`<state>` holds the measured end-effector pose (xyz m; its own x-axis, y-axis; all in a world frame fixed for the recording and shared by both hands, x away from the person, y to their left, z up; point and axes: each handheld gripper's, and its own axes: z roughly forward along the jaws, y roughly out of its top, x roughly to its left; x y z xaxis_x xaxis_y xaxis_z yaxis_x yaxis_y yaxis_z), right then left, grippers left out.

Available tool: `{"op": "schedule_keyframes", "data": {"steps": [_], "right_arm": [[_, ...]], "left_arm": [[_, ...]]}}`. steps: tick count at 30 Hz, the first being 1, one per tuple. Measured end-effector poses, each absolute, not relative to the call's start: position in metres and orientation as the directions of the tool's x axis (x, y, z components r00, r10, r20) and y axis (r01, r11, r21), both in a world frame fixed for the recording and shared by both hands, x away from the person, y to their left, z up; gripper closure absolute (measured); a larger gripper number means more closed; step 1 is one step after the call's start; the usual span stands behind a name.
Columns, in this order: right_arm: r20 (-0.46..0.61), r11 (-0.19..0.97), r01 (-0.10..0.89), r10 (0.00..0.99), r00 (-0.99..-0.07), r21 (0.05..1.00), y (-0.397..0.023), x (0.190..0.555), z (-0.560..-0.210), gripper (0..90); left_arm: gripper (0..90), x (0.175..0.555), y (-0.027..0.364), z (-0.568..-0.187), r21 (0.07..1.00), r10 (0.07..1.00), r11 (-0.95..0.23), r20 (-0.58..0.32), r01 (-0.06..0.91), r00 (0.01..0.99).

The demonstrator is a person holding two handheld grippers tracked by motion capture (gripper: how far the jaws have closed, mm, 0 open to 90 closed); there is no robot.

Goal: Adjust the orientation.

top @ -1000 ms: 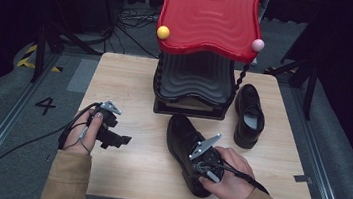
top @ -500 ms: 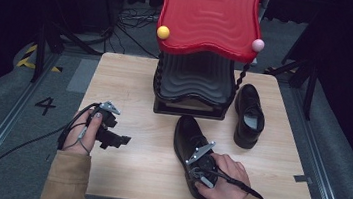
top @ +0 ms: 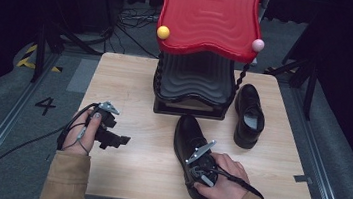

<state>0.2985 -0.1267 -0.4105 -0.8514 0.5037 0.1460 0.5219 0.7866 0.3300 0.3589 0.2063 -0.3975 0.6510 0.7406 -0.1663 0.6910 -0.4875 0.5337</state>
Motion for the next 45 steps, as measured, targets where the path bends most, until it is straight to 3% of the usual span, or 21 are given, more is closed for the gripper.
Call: {"op": "schedule_keyframes", "data": {"steps": [7, 10, 14, 27, 37, 45], "right_arm": [[0.168, 0.777, 0.53, 0.505, -0.847, 0.339, -0.128, 0.3, -0.409, 67.4], [0.154, 0.784, 0.527, 0.506, -0.849, 0.328, -0.127, 0.299, -0.407, 73.9], [0.169, 0.783, 0.533, 0.506, -0.846, 0.321, -0.13, 0.298, -0.405, 75.4], [0.206, 0.737, 0.56, 0.523, -0.827, 0.379, -0.144, 0.305, -0.392, 69.1], [0.211, 0.681, 0.565, 0.535, -0.818, 0.465, -0.165, 0.316, -0.36, 67.1], [0.169, 0.604, 0.616, 0.631, -0.757, 0.507, -0.199, 0.347, -0.34, 63.2]], "left_arm": [[20.2, 0.359, 0.209, -0.397, 0.534, 0.739, -0.487, -0.17, 0.691, 0.652], [20.2, 0.358, 0.209, -0.396, 0.535, 0.741, -0.483, -0.172, 0.693, 0.649], [20.2, 0.359, 0.208, -0.397, 0.534, 0.739, -0.488, -0.169, 0.691, 0.652], [20.2, 0.358, 0.211, -0.397, 0.536, 0.744, -0.48, -0.17, 0.694, 0.646], [20.2, 0.357, 0.212, -0.397, 0.534, 0.747, -0.48, -0.165, 0.695, 0.643], [20.1, 0.356, 0.213, -0.396, 0.535, 0.747, -0.479, -0.169, 0.696, 0.643]]}}
